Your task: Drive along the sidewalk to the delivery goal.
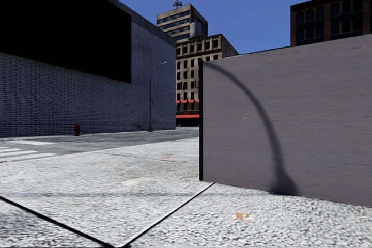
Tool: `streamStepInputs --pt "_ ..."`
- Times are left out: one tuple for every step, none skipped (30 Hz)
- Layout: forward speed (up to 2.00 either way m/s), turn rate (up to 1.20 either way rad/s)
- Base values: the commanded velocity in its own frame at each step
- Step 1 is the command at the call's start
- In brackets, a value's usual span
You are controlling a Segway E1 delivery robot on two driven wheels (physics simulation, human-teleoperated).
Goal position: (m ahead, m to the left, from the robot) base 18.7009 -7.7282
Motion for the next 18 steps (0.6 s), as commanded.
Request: streamStepInputs --pt "0.00 0.56" --pt "0.00 0.55" --pt "0.00 0.54" --pt "0.00 0.54" --pt "0.00 0.54" --pt "0.00 0.54" --pt "0.00 0.54" --pt "0.00 0.54" --pt "0.00 0.54" --pt "0.18 0.54" --pt "0.18 0.54" --pt "1.03 0.54" --pt "1.23 0.54" --pt "1.23 0.54" --pt "1.28 0.51" --pt "1.29 0.49" --pt "1.29 0.49" --pt "1.29 0.43"
